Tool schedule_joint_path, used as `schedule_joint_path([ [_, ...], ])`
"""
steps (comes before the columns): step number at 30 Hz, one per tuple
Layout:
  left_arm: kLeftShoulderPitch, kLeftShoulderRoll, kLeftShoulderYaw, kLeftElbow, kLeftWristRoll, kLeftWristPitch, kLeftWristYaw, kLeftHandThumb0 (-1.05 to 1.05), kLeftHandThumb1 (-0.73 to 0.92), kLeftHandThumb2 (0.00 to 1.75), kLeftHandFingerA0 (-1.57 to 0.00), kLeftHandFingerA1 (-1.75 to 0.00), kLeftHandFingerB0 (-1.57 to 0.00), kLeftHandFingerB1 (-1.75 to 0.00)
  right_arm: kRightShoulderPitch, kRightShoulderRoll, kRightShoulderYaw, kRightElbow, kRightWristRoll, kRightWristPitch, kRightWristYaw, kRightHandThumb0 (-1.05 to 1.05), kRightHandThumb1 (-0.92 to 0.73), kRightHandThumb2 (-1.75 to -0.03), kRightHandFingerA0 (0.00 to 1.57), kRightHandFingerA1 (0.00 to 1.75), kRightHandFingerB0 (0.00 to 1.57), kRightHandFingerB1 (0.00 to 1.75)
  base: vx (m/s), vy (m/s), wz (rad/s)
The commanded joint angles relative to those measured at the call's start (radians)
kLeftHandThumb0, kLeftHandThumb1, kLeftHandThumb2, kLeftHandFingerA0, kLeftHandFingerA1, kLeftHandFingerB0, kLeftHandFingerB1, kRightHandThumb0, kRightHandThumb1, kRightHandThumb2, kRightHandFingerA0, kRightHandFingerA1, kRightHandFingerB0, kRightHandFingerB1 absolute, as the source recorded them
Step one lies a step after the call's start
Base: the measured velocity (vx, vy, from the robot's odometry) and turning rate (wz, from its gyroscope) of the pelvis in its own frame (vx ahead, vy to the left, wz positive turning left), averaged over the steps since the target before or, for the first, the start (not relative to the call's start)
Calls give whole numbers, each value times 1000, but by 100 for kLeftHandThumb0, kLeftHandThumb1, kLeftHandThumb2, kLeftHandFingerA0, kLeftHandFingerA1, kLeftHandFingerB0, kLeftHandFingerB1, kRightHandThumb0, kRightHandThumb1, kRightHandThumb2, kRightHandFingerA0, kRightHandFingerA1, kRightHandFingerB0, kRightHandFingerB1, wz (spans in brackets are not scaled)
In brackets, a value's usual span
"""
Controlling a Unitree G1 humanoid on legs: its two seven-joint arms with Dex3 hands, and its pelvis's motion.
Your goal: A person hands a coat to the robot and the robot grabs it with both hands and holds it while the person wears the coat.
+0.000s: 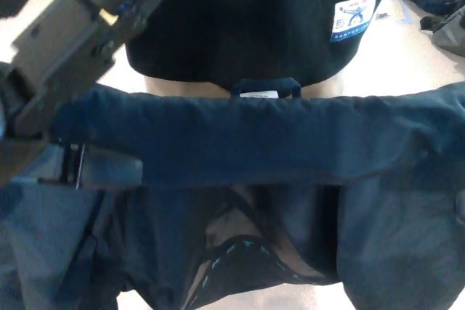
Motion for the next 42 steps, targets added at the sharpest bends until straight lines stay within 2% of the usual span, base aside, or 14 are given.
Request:
schedule_joint_path([
  [1,-188,45,-170,206,182,370,-423,-90,50,88,-6,-23,0,-6,-216,-135,153,110,-29,381,400,-95,-57,-96,7,24,0,0,0,0,0],
  [7,-234,48,-214,272,201,388,-482,-94,64,62,-2,-28,0,-11,-304,-135,244,156,-83,457,473,-88,-52,-94,13,34,0,0,0,0,0],
  [8,-240,45,-228,291,220,394,-491,-85,49,91,-3,-25,0,-8,-337,-128,279,178,-97,487,498,-88,-52,-94,5,32,0,0,0,0,0],
  [14,-250,43,-250,314,248,404,-518,-83,48,91,-3,-26,-1,-9,-422,-121,371,250,-171,533,568,-88,-52,-94,4,38,0,3,0,0,0],
  [18,-263,31,-274,346,273,413,-530,-90,60,59,-5,-28,0,-15,-524,-124,470,345,-203,579,677,-87,-54,-94,7,40,0,4,0,0,0],
  [19,-267,31,-279,356,270,412,-537,-82,46,89,-2,-24,0,-9,-556,-129,495,370,-193,588,718,-88,-54,-94,4,41,0,3,0,0,0],
  [23,-271,33,-296,381,294,400,-540,-84,48,91,-4,-21,0,-5,-664,-151,583,445,-178,620,874,-85,-53,-92,4,40,0,4,0,0,0],
  [24,-271,36,-302,379,302,403,-552,-89,52,92,-9,-18,0,-1,-682,-152,599,459,-177,624,899,-87,-64,-62,9,32,0,9,0,0,0],
  [27,-272,36,-316,390,297,394,-573,-82,46,90,-2,-24,-1,-8,-721,-172,653,504,-195,584,978,-85,-51,-89,10,46,0,6,0,0,0],
  [28,-271,33,-323,389,304,400,-578,-90,59,59,-4,-28,0,-15,-729,-178,666,512,-195,579,1001,-89,-64,-60,18,37,0,11,0,0,0],
  [31,-269,25,-330,391,305,409,-589,-89,57,58,-4,-28,0,-17,-747,-193,699,518,-211,575,1055,-85,-50,-90,11,45,0,5,0,0,0],
  [32,-268,26,-336,394,309,407,-597,-78,44,87,-3,-24,-1,-10,-746,-198,707,516,-207,575,1071,-82,-47,-87,15,46,0,8,0,0,0],
  [36,-259,22,-358,398,331,407,-619,-76,45,85,-9,-22,0,-7,-737,-219,726,508,-186,571,1112,-85,-44,-86,51,57,4,7,0,0,0],
  [42,-254,23,-383,388,366,410,-646,-80,49,84,-11,-20,0,0,-709,-233,759,505,-197,572,1134,-92,-49,-88,44,56,0,0,0,0,0],
])
